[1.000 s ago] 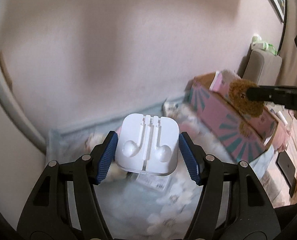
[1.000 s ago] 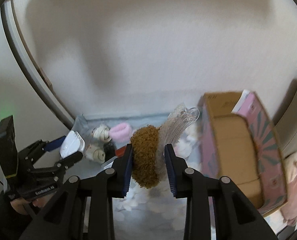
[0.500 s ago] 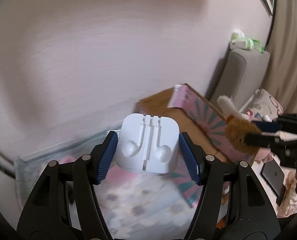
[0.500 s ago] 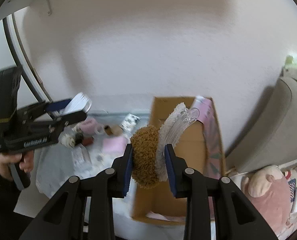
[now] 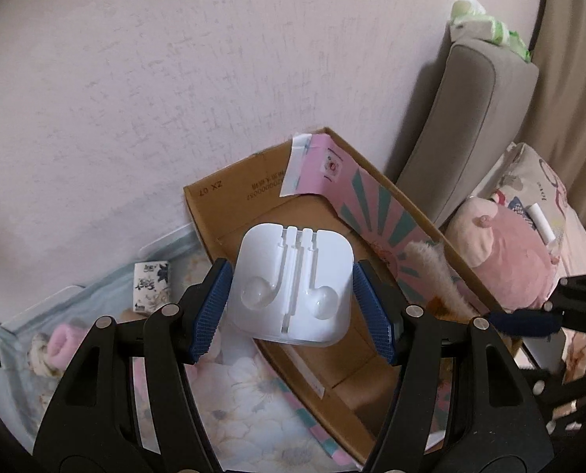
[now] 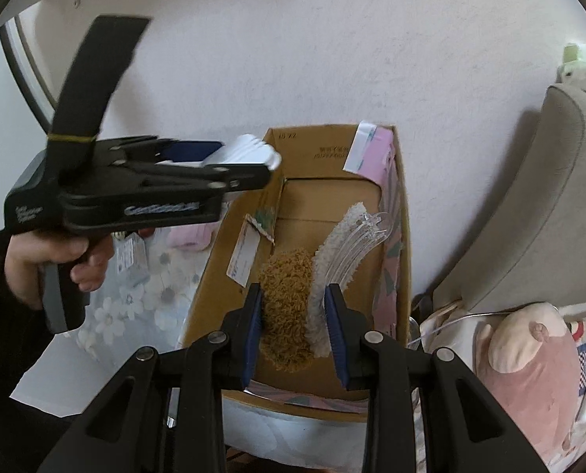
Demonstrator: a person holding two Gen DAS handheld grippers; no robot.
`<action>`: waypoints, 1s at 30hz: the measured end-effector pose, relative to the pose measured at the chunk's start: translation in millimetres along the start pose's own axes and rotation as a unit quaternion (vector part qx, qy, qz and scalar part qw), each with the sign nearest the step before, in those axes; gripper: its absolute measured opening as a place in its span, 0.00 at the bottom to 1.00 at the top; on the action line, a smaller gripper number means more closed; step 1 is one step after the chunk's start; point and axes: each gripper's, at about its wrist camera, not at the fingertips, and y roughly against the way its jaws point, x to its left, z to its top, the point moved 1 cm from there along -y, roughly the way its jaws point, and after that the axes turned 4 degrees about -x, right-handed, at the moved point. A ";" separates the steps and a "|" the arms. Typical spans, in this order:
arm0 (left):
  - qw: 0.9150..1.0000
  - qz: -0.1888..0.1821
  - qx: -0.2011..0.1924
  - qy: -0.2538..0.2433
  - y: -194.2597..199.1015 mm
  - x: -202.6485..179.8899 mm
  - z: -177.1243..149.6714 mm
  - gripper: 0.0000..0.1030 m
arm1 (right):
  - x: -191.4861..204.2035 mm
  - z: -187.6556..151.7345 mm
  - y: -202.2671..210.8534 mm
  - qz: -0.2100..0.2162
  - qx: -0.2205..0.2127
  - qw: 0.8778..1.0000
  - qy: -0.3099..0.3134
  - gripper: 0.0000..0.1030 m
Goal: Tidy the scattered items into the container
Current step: 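Carry both items over the cardboard box and open both tools to drop them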
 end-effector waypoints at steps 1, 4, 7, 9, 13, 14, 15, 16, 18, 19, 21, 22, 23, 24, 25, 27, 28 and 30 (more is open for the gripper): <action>1.000 0.001 0.002 0.003 -1.6 0.3 0.1 0.59 | -0.4 -0.5 -3.4 0.004 0.002 1.000 0.001 0.28; 1.000 0.000 0.003 0.012 -3.6 2.4 1.1 0.59 | 1.0 -1.5 -9.7 0.015 0.008 1.000 0.007 0.28; 1.000 -0.015 0.001 0.019 -1.1 4.7 3.1 0.59 | 3.6 0.1 -16.0 0.016 0.018 0.999 0.021 0.28; 0.999 -0.029 0.001 0.026 0.2 4.7 7.6 0.64 | 7.7 2.2 -23.6 0.004 0.035 0.999 0.041 0.35; 0.999 -0.009 -0.017 0.031 6.7 3.3 13.9 1.00 | 11.3 0.1 -29.6 0.007 0.053 0.997 0.057 0.66; 0.999 -0.008 -0.022 0.032 9.0 3.2 15.5 1.00 | 11.9 -0.1 -29.3 0.011 0.051 0.997 0.058 0.66; 0.999 -0.006 -0.021 0.033 9.9 3.3 17.5 1.00 | 12.7 0.3 -28.8 0.012 0.049 0.997 0.063 0.66; 0.999 -0.005 -0.018 0.033 10.1 3.3 19.2 1.00 | 13.4 0.6 -28.1 0.009 0.048 0.997 0.066 0.66; 0.999 -0.002 -0.018 0.032 11.6 2.8 21.6 0.99 | 13.2 1.4 -26.3 0.008 0.047 0.996 0.070 0.66; 0.999 -0.001 -0.019 0.033 12.6 2.7 22.7 1.00 | 12.2 2.0 -25.8 0.010 0.048 0.996 0.070 0.66; 0.999 0.001 -0.019 0.034 13.5 2.3 24.1 1.00 | 10.6 3.1 -24.3 0.014 0.048 0.996 0.068 0.66; 0.999 0.003 -0.020 0.033 14.3 1.9 24.5 1.00 | 9.4 4.1 -23.7 0.013 0.047 0.996 0.069 0.66; 0.999 0.006 -0.021 0.033 15.3 1.5 24.8 1.00 | 8.6 5.4 -23.2 0.012 0.046 0.996 0.069 0.66; 0.999 0.008 -0.022 0.033 16.4 1.4 24.9 1.00 | 6.9 6.5 -22.6 0.012 0.045 0.996 0.070 0.66; 0.999 0.009 -0.023 0.035 17.1 1.3 24.8 1.00 | 6.4 7.4 -21.4 0.014 0.045 0.996 0.070 0.66; 0.999 0.013 -0.023 0.038 19.8 2.4 23.5 1.00 | 5.5 9.7 -20.0 0.017 0.045 0.996 0.069 0.66; 0.999 0.014 -0.023 0.040 20.7 3.2 23.2 1.00 | 5.1 10.9 -19.8 0.019 0.047 0.996 0.070 0.66; 0.999 0.014 -0.023 0.045 23.8 6.8 21.2 1.00 | 5.1 13.4 -19.0 0.020 0.046 0.996 0.072 0.66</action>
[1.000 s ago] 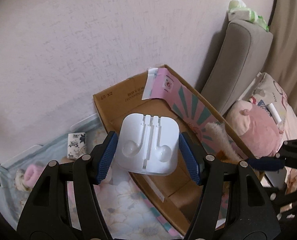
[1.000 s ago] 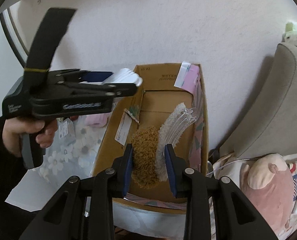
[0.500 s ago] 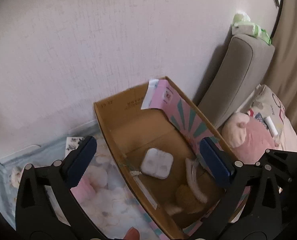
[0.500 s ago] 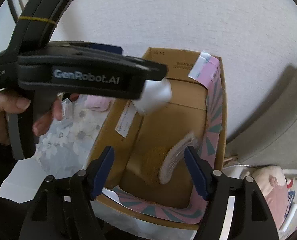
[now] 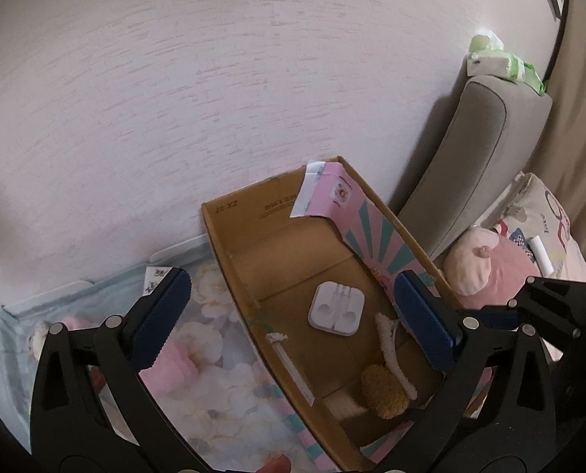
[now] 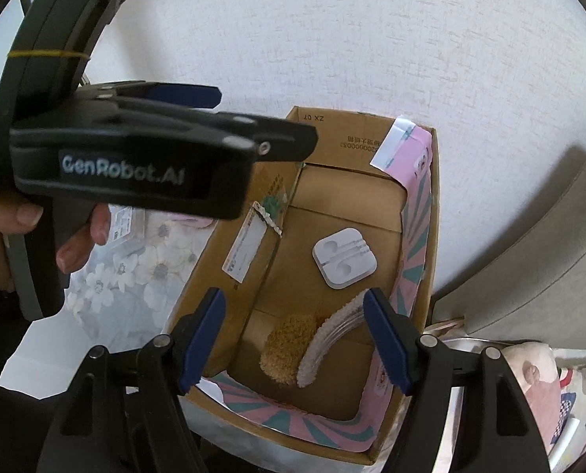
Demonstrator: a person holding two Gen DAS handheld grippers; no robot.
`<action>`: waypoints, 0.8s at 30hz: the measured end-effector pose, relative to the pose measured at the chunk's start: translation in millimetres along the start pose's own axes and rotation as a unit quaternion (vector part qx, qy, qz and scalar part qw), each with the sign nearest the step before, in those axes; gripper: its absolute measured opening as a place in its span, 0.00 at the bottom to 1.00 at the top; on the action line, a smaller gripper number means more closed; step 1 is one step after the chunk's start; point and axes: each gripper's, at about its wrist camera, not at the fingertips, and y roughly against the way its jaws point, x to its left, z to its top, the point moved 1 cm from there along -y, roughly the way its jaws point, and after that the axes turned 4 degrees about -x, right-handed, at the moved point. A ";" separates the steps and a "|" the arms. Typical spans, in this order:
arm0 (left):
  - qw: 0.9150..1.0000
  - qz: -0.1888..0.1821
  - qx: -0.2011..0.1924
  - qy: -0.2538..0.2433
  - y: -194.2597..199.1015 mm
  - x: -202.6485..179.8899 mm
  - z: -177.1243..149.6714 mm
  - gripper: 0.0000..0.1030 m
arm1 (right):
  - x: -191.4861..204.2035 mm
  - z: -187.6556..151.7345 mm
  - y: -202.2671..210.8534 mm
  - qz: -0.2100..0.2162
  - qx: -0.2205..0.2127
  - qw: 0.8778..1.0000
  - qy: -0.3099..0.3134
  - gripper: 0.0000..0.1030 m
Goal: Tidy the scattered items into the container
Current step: 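Carry both items over the cardboard box and open both tools to drop them, then return to the tray and grasp a white sock with left tool while right grasps pink slipper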
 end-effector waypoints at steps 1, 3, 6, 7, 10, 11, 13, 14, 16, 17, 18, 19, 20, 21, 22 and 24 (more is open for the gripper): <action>1.000 0.001 -0.001 0.002 1.3 2.2 -0.5 1.00 | -0.2 1.3 1.1 -0.001 -0.002 1.000 -0.001 0.66; 1.000 0.001 -0.003 0.005 3.9 6.3 -0.3 1.00 | 1.4 3.8 2.8 0.001 -0.004 1.000 -0.001 0.66; 1.000 -0.003 -0.006 0.009 8.1 12.3 0.4 1.00 | 5.9 5.0 3.8 -0.005 -0.001 1.000 0.002 0.66; 1.000 -0.005 -0.007 0.009 9.5 13.3 0.6 1.00 | 7.1 5.3 4.3 -0.006 0.000 1.000 0.002 0.66; 1.000 -0.007 -0.008 0.006 15.8 16.6 2.0 1.00 | 11.4 6.6 5.5 -0.012 0.000 1.000 -0.001 0.66; 1.000 -0.008 -0.010 0.006 19.0 18.4 2.9 1.00 | 12.7 7.6 6.4 -0.015 0.000 1.000 -0.004 0.66; 1.000 -0.011 -0.015 0.009 24.8 23.3 3.8 1.00 | 16.3 10.2 8.7 -0.022 -0.001 1.000 -0.006 0.66; 1.000 -0.012 -0.017 0.012 28.5 27.1 4.3 1.00 | 19.4 12.4 10.4 -0.026 -0.003 1.000 -0.003 0.66; 1.000 -0.015 -0.021 0.014 35.9 34.8 4.7 0.99 | 24.9 17.0 13.6 -0.029 -0.011 1.000 0.001 0.66; 1.000 -0.014 -0.024 0.014 40.3 39.5 4.4 0.99 | 27.5 19.8 15.2 -0.029 -0.015 0.999 0.001 0.66; 0.999 -0.013 -0.025 0.014 44.5 44.3 4.3 1.00 | 29.8 22.3 16.6 -0.029 -0.020 0.999 -0.001 0.66; 0.999 -0.009 -0.028 0.013 50.4 51.6 3.8 1.00 | 32.7 25.5 17.5 -0.030 -0.024 0.999 -0.001 0.66; 0.999 -0.005 -0.030 0.014 54.6 57.1 3.6 0.99 | 36.6 29.3 17.4 -0.033 -0.026 0.999 0.001 0.66; 0.999 0.000 -0.033 0.015 60.4 65.5 2.9 1.00 | 40.9 32.6 16.3 -0.035 -0.027 0.999 0.006 0.66; 0.999 0.004 -0.035 0.017 65.2 73.2 2.3 1.00 | 44.4 34.9 15.8 -0.038 -0.029 0.999 0.009 0.66; 0.999 0.018 -0.043 0.026 79.2 97.7 1.5 1.00 | 54.7 42.0 13.5 -0.047 -0.033 0.998 0.016 0.66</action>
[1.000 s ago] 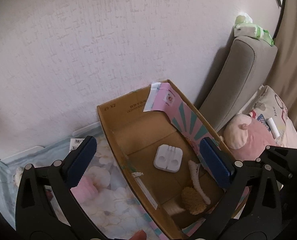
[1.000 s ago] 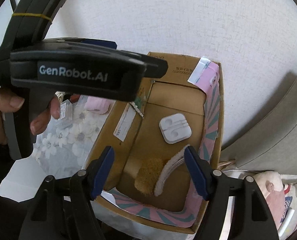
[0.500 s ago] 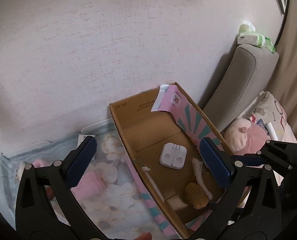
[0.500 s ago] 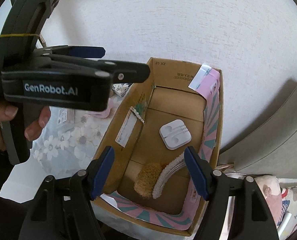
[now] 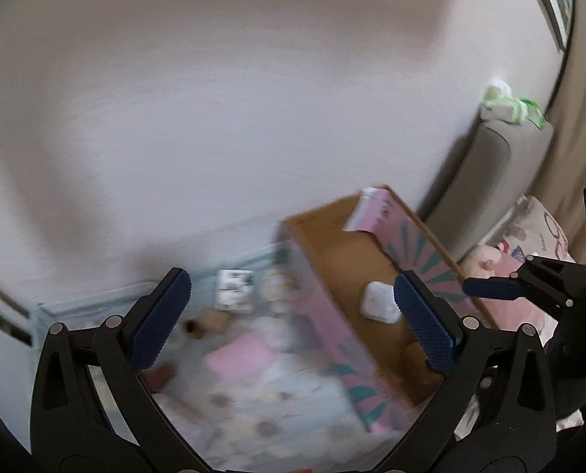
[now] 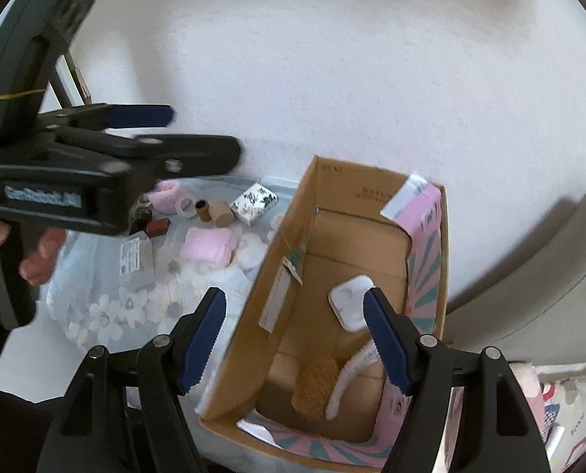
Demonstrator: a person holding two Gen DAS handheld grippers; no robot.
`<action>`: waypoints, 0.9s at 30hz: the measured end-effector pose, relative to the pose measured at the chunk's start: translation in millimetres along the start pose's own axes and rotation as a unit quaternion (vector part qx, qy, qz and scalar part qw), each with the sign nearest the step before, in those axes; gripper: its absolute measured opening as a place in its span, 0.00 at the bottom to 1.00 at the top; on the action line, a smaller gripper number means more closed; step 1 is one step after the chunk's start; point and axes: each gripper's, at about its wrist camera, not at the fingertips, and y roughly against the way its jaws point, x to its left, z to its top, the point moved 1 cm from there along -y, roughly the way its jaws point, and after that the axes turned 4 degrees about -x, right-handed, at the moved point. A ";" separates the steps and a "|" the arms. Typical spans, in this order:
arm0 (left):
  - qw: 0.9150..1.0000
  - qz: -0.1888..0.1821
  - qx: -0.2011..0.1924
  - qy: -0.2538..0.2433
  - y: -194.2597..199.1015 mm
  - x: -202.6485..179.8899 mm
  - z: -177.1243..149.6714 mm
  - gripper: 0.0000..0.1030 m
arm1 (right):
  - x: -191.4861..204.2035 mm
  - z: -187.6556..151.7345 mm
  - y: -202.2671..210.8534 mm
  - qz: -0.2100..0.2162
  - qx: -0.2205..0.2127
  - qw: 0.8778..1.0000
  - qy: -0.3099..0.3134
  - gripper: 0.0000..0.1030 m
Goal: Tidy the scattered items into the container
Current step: 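Return to the tray and grasp a white sock with left tool while right grasps pink slipper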
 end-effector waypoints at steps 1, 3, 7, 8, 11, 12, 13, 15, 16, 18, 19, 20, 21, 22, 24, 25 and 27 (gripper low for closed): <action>1.000 0.006 -0.003 0.004 4.8 11.0 0.5 1.00 | 3.0 2.8 -2.5 -0.001 0.000 1.000 0.003 0.66; 1.000 0.024 -0.010 0.017 19.3 42.6 0.8 1.00 | 11.9 10.3 -4.4 0.009 0.000 1.000 0.005 0.66; 0.997 0.065 -0.017 0.036 40.6 104.1 -2.8 1.00 | 22.0 29.7 -9.9 0.051 -0.004 0.998 -0.031 0.66; 0.996 0.075 -0.016 0.041 45.0 119.9 -4.6 1.00 | 25.2 34.8 -11.5 0.051 -0.009 0.998 -0.034 0.66; 0.993 0.103 -0.012 0.050 55.6 162.1 -14.3 1.00 | 39.3 49.2 -17.3 0.043 -0.018 0.999 -0.028 0.66; 0.992 0.113 -0.009 0.052 58.1 174.8 -19.0 1.00 | 44.2 53.1 -19.6 0.044 -0.018 0.998 -0.028 0.66; 0.991 0.120 -0.007 0.055 59.6 183.9 -23.5 1.00 | 50.4 57.0 -22.9 0.048 -0.018 0.998 -0.028 0.66; 0.989 0.133 0.001 0.064 60.4 203.0 -34.3 1.00 | 62.3 62.5 -29.7 0.051 -0.016 0.998 -0.026 0.66; 0.988 0.136 0.008 0.072 59.4 213.9 -43.0 1.00 | 68.9 64.8 -35.5 0.053 -0.014 0.998 -0.025 0.66; 0.987 0.133 0.021 0.084 56.0 228.2 -59.0 1.00 | 79.4 66.4 -47.9 0.059 -0.006 0.998 -0.029 0.66; 0.987 0.131 0.027 0.089 53.2 233.3 -65.9 1.00 | 85.3 67.0 -56.0 0.063 0.001 0.998 -0.032 0.66; 0.987 0.127 0.036 0.094 49.1 238.6 -76.0 1.00 | 91.3 66.9 -64.1 0.067 0.009 0.997 -0.036 0.66; 0.987 0.124 0.043 0.097 45.4 241.5 -84.8 1.00 | 95.5 66.5 -70.4 0.069 0.014 0.997 -0.038 0.66; 0.986 0.119 0.052 0.101 39.9 244.2 -94.9 1.00 | 101.4 65.9 -78.2 0.070 0.021 0.997 -0.038 0.66; 0.986 0.107 0.072 0.107 26.0 246.6 -116.5 0.99 | 110.6 64.0 -92.5 0.063 0.032 0.997 -0.041 0.66; 0.985 0.102 0.079 0.110 19.8 246.8 -124.9 0.99 | 114.5 61.9 -99.7 0.059 0.037 0.997 -0.040 0.66; 0.984 0.090 0.092 0.121 6.2 249.7 -142.1 0.99 | 118.3 55.8 -114.3 0.053 0.049 0.996 -0.047 0.66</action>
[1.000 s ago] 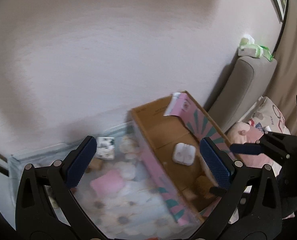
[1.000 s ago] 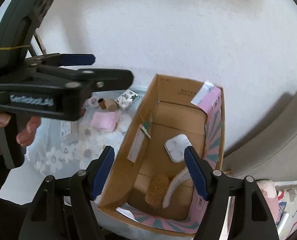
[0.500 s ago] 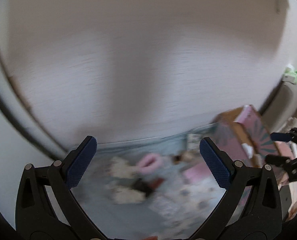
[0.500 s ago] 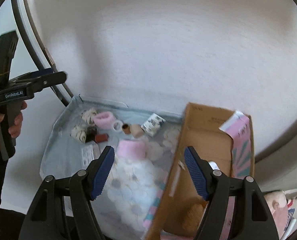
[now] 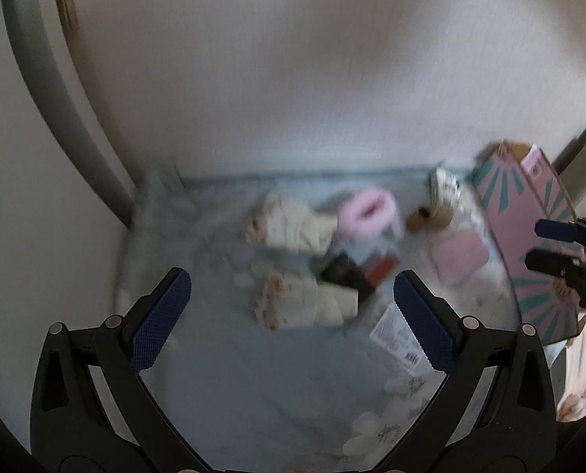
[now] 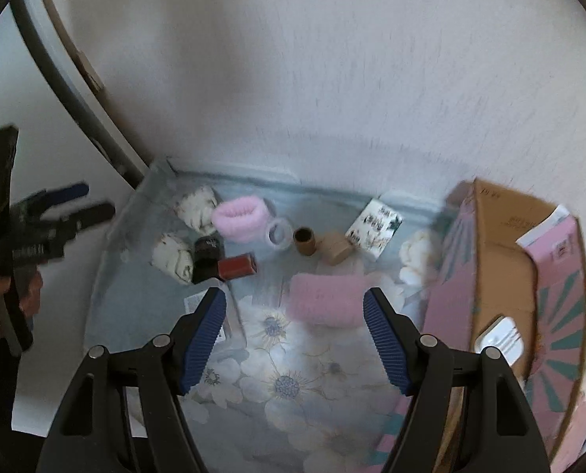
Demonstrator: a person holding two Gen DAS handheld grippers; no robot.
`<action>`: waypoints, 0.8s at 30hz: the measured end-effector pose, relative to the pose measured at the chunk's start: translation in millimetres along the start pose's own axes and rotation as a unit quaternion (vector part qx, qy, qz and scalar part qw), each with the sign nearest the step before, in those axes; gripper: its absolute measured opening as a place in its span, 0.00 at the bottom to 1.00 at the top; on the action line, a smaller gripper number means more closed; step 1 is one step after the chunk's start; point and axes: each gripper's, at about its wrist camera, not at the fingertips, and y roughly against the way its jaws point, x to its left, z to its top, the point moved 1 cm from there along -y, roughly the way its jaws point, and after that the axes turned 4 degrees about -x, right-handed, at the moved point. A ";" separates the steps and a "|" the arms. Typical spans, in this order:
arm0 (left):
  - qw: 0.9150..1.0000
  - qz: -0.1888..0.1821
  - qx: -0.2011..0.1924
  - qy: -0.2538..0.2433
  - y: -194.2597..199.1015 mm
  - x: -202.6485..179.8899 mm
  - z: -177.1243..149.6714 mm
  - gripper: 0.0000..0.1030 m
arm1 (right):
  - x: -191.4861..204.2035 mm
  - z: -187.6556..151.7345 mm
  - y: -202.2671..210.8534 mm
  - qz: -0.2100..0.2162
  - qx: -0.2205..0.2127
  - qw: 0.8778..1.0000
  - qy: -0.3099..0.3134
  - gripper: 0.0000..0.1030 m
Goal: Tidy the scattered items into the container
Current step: 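Return to the tray and grasp a white sock with left tool while right grasps pink slipper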
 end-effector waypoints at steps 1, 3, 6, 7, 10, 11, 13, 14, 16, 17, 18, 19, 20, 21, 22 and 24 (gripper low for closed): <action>1.000 -0.001 0.003 0.003 -6.3 1.2 -5.9 0.99 | -1.8 -3.0 -5.1 -0.001 0.004 1.000 -0.006 0.66; 1.000 0.012 -0.002 -0.002 -17.2 3.2 -16.6 0.99 | -6.1 -8.3 -18.9 -0.008 0.015 1.000 -0.023 0.66; 1.000 -0.001 -0.006 -0.002 -29.8 3.4 -24.3 0.99 | -12.0 -15.8 -40.4 -0.031 0.029 0.998 -0.039 0.66; 1.000 -0.004 -0.006 -0.004 -34.4 4.1 -25.6 0.99 | -13.9 -18.1 -47.5 -0.035 0.033 0.998 -0.044 0.66; 1.000 -0.012 0.001 -0.006 -48.8 7.4 -26.5 0.99 | -19.2 -21.4 -64.8 -0.041 0.044 0.997 -0.056 0.66; 1.000 -0.017 0.003 -0.004 -53.4 9.1 -26.5 0.99 | -20.9 -22.0 -70.8 -0.045 0.047 0.996 -0.057 0.66; 1.000 -0.025 0.008 -0.001 -61.6 11.4 -27.7 0.98 | -24.3 -22.6 -81.8 -0.062 0.051 0.995 -0.057 0.66; 0.999 -0.030 0.012 -0.001 -66.0 11.7 -28.3 0.94 | -26.6 -22.9 -86.8 -0.071 0.053 0.994 -0.058 0.66; 0.999 -0.036 0.020 -0.007 -73.3 10.6 -29.9 0.85 | -33.6 -24.3 -98.0 -0.077 0.060 0.993 -0.068 0.66; 0.999 -0.037 0.026 -0.014 -76.8 9.4 -31.2 0.75 | -37.7 -25.3 -103.2 -0.076 0.064 0.992 -0.075 0.66; 0.998 -0.041 0.032 -0.019 -80.6 8.1 -32.6 0.68 | -41.5 -26.4 -107.6 -0.066 0.068 0.992 -0.085 0.66; 0.998 -0.047 0.038 -0.020 -83.6 7.4 -33.8 0.58 | -44.1 -27.1 -109.5 -0.056 0.068 0.992 -0.094 0.66; 0.998 -0.053 0.042 -0.020 -85.6 7.2 -34.8 0.49 | -45.9 -27.6 -110.2 -0.048 0.064 0.992 -0.101 0.63; 0.998 -0.050 0.044 -0.021 -86.4 6.6 -35.5 0.46 | -47.0 -27.9 -111.1 -0.041 0.061 0.992 -0.105 0.56; 0.998 -0.047 0.044 -0.024 -86.1 6.6 -36.3 0.43 | -46.9 -27.9 -111.6 -0.033 0.061 0.992 -0.106 0.48; 0.998 -0.048 0.041 -0.028 -83.7 5.1 -37.0 0.36 | -44.0 -26.6 -108.4 -0.039 0.051 0.993 -0.100 0.41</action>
